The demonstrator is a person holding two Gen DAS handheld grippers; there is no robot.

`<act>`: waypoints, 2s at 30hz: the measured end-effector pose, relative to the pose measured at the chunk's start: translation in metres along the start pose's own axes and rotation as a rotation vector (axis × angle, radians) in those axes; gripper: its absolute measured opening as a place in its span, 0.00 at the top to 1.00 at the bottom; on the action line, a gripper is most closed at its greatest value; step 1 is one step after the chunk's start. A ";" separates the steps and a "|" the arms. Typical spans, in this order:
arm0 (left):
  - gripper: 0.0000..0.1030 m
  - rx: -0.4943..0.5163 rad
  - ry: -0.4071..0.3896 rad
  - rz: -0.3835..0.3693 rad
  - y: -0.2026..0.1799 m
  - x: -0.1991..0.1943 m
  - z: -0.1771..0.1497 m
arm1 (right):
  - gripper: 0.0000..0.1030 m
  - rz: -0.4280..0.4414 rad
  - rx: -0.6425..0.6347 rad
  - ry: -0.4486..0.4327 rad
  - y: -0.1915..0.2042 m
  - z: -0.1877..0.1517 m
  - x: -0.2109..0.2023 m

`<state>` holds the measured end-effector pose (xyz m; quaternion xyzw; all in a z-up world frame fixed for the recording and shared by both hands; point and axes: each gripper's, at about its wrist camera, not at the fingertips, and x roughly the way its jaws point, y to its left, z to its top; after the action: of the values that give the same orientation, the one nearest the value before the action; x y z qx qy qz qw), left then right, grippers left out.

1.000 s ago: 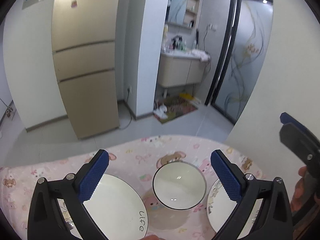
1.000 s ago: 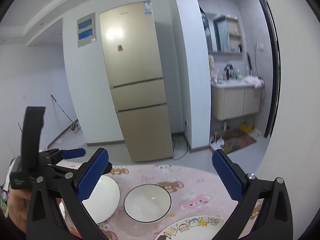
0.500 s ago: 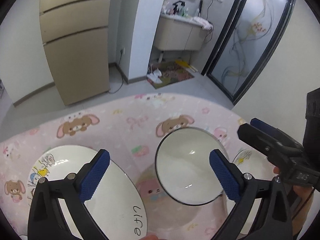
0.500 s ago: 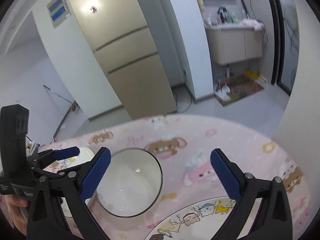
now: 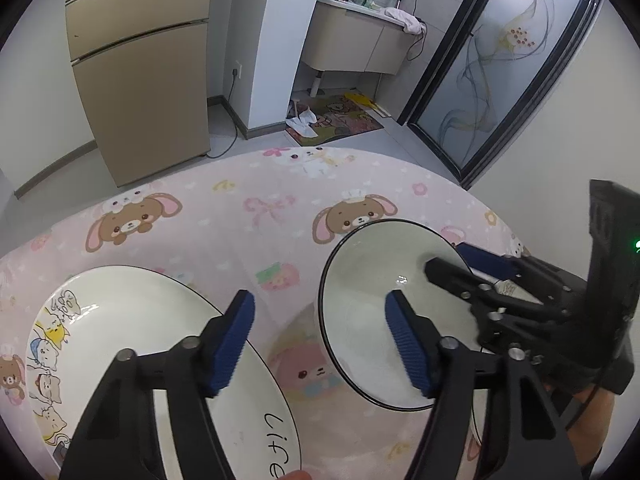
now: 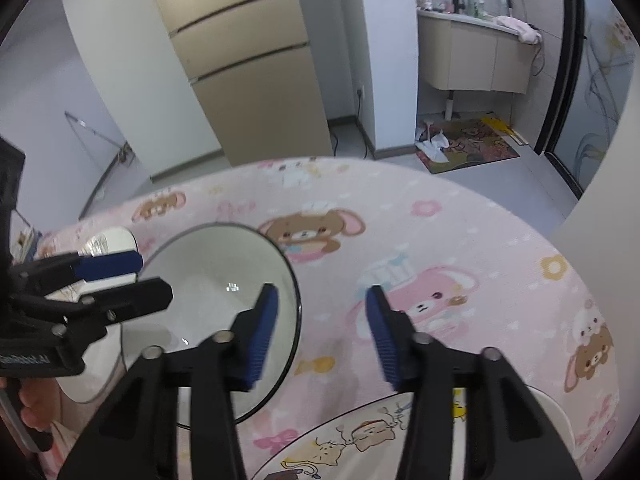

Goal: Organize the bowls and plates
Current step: 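Close the left tool on the white bowl rim and lift it, then carry the white bowl with the left tool toward the pink bowl stack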

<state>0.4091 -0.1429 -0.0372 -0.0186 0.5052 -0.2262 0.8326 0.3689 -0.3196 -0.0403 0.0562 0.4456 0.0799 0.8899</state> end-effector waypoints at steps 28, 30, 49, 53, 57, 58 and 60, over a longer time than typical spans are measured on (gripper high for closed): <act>0.83 0.024 0.135 0.113 -0.020 0.043 0.011 | 0.88 0.155 0.083 0.029 -0.005 -0.006 0.021; 0.84 0.036 0.101 0.107 -0.023 0.035 0.012 | 0.88 0.162 0.096 0.001 -0.007 -0.005 0.014; 0.88 0.027 -0.310 0.085 -0.014 -0.136 -0.016 | 0.89 0.217 -0.092 -0.300 0.075 0.015 -0.103; 0.88 0.019 -0.405 0.107 -0.004 -0.188 -0.040 | 0.89 0.236 -0.178 -0.367 0.112 0.011 -0.131; 0.88 0.019 -0.500 0.146 -0.003 -0.239 -0.063 | 0.89 0.261 -0.239 -0.446 0.144 0.003 -0.165; 0.88 0.018 -0.521 0.152 -0.003 -0.251 -0.069 | 0.89 0.259 -0.258 -0.464 0.152 0.000 -0.174; 0.88 0.009 -0.554 0.155 -0.004 -0.272 -0.078 | 0.89 0.268 -0.279 -0.503 0.165 -0.006 -0.192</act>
<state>0.2362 -0.0235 0.1523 -0.0372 0.2575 -0.1505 0.9537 0.2356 -0.1950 0.1352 0.0097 0.1850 0.2402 0.9529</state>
